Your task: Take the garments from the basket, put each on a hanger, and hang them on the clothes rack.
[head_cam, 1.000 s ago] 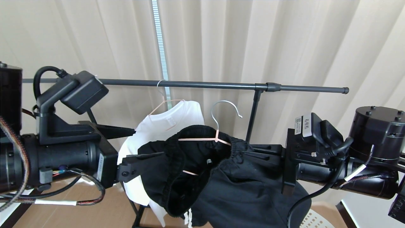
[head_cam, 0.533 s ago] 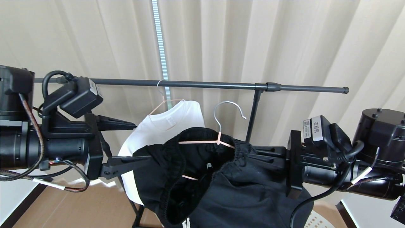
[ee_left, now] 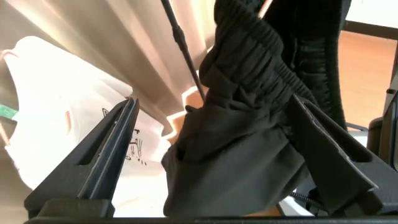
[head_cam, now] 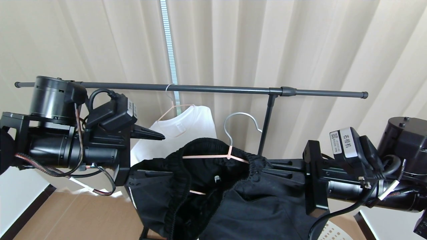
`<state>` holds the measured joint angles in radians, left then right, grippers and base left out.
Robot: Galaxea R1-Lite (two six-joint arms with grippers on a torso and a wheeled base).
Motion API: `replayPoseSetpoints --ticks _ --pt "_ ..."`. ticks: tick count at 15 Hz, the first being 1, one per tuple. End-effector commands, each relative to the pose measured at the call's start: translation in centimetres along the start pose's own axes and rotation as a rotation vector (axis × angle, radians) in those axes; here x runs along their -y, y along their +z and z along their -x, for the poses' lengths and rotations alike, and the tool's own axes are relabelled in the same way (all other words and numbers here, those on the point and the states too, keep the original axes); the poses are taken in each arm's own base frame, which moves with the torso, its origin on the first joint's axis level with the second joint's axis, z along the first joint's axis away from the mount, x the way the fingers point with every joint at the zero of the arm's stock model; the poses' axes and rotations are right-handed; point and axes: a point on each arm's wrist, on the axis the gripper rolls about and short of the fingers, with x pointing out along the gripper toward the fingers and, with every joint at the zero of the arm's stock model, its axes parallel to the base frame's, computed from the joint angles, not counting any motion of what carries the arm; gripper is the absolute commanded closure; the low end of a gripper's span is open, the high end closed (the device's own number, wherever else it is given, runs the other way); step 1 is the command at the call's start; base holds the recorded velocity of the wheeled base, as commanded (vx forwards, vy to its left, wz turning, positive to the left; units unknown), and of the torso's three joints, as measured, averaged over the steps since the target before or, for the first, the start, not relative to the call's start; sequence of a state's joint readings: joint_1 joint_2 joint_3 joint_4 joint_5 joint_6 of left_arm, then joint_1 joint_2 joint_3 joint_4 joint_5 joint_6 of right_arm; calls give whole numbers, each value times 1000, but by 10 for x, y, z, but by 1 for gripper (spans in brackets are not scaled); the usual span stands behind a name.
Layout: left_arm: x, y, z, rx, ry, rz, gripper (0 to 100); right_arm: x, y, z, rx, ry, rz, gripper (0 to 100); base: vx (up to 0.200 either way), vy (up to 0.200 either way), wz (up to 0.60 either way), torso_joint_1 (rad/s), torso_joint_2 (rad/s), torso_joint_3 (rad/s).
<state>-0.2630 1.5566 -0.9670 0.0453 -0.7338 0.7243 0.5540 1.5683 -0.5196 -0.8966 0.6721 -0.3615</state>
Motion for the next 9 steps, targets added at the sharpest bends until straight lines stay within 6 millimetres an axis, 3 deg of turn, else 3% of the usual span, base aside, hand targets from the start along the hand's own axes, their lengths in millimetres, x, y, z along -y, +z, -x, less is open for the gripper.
replayPoseSetpoints --ticks 1,9 --pt "-4 -5 -12 -16 -27 16 0 -1 -2 1 -4 6 -4 100 0 0 0 0 0 0" --pt "9 -16 -27 -44 -102 41 0 -3 0 2 26 31 10 100 0 0 0 0 0 0"
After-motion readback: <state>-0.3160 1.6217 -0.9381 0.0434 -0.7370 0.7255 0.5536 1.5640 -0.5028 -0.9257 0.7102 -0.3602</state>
